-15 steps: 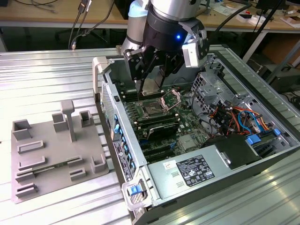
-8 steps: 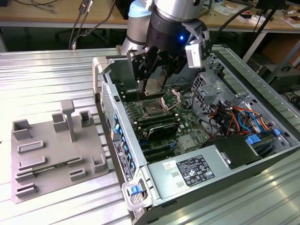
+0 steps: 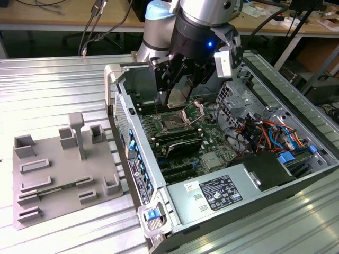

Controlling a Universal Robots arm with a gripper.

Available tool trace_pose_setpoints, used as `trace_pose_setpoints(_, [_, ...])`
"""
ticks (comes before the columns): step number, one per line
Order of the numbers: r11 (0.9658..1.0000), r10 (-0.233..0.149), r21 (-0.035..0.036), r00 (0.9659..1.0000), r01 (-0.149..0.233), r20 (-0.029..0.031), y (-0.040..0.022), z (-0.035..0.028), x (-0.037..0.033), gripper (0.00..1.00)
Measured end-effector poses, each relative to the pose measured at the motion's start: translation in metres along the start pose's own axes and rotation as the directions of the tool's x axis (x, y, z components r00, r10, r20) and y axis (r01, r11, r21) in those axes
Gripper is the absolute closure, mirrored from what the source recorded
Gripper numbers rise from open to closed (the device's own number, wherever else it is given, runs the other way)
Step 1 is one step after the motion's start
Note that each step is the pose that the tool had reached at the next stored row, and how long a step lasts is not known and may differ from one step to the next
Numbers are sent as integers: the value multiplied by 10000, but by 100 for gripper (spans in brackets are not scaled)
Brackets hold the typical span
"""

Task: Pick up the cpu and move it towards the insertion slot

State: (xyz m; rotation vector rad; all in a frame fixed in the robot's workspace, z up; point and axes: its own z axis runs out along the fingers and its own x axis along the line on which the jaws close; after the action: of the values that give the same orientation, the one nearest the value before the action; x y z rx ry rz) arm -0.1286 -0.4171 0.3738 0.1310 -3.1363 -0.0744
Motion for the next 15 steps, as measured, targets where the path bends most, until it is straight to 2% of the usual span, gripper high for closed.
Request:
trace_pose_setpoints(7, [10000,0,-40,10000,0,4,-10,37,-103,45])
trace_pose_setpoints(15, [10000,0,-57,10000,0,5,-17,62,-165,45])
